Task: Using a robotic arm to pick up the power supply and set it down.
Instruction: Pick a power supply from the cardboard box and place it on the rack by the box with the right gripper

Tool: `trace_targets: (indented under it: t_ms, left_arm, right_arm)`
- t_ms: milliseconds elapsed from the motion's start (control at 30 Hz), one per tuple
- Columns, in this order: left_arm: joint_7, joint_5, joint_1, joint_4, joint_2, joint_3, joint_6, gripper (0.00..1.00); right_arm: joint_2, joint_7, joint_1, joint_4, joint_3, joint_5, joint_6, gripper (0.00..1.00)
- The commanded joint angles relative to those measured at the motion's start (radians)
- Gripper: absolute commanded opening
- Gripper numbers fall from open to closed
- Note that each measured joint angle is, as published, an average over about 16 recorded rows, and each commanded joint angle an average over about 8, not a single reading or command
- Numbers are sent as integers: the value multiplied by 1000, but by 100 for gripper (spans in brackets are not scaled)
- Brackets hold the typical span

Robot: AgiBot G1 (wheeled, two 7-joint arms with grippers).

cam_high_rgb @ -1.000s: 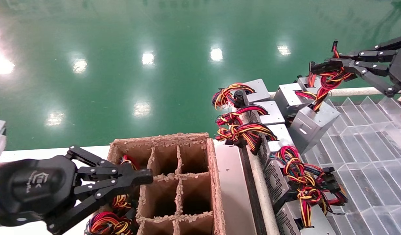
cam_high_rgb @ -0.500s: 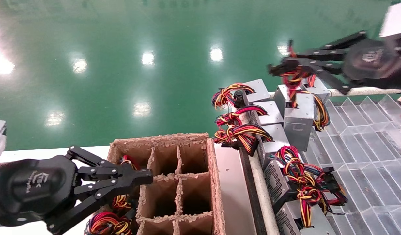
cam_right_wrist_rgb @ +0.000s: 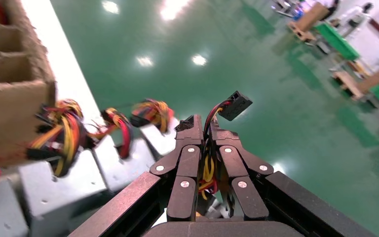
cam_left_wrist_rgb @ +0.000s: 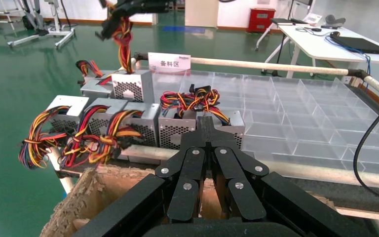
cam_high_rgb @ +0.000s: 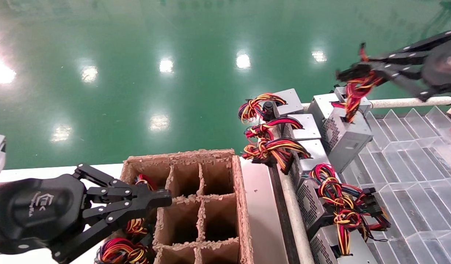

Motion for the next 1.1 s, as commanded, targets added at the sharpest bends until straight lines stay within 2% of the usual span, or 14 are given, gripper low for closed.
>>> trace_targets:
  t_ms: [33, 400, 567, 1100]
  left_arm:
    - [0, 0, 0, 0, 0, 0, 0, 0]
    - [0, 0, 0, 0, 0, 0, 0, 0]
    - [0, 0, 0, 0, 0, 0, 0, 0]
    - [0, 0, 0, 0, 0, 0, 0, 0]
  right_arm:
    - [15, -6, 8, 0, 5, 0, 7, 0]
    - [94, -12, 26, -41, -12, -46, -30, 0]
    - [105, -33, 30, -71, -9, -46, -34, 0]
    - [-40, -87, -7, -170, -27, -25, -75, 0]
